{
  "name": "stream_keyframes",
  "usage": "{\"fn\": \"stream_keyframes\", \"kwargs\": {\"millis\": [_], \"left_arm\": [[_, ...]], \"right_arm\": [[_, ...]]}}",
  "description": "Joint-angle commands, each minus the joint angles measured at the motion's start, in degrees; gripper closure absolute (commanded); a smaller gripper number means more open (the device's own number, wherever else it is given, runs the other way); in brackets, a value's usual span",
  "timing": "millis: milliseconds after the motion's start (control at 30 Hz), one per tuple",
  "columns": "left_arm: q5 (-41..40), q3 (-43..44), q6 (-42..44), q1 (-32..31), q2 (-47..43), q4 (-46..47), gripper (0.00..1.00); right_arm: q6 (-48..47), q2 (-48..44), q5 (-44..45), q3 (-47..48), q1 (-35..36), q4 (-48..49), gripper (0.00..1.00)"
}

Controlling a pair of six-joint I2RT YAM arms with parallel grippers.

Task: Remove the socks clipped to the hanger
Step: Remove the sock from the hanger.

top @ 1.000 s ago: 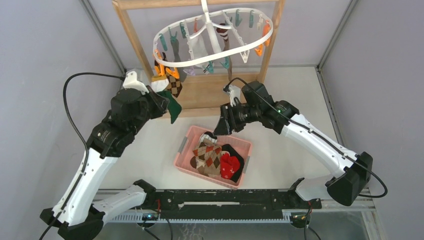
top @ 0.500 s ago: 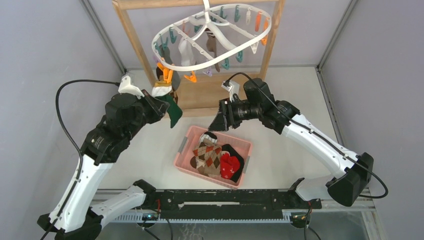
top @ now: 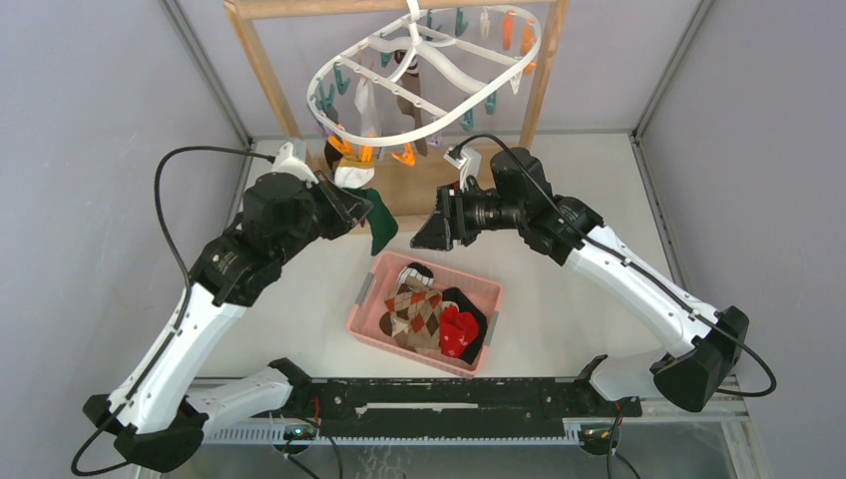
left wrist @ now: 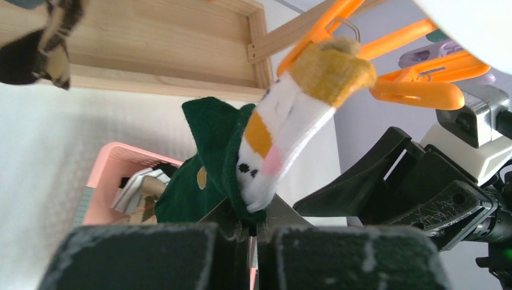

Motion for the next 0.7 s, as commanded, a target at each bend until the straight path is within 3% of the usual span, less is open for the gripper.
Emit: {"fn": "stream_keyframes", "kwargs": {"millis": [0,667], "left_arm": [[2.43,4.37,-3.20,-1.71,1.78,4.65,1.00],[4.56,5.71,-12.33,-5.91,2.29,6.95,1.00]], "right_arm": [[-2.99,-0.13,4.37,3.18,0.12,-0.25,0.39],[-11.92,4.84,15.63,10.77,8.29,-7.02,0.33]]}}
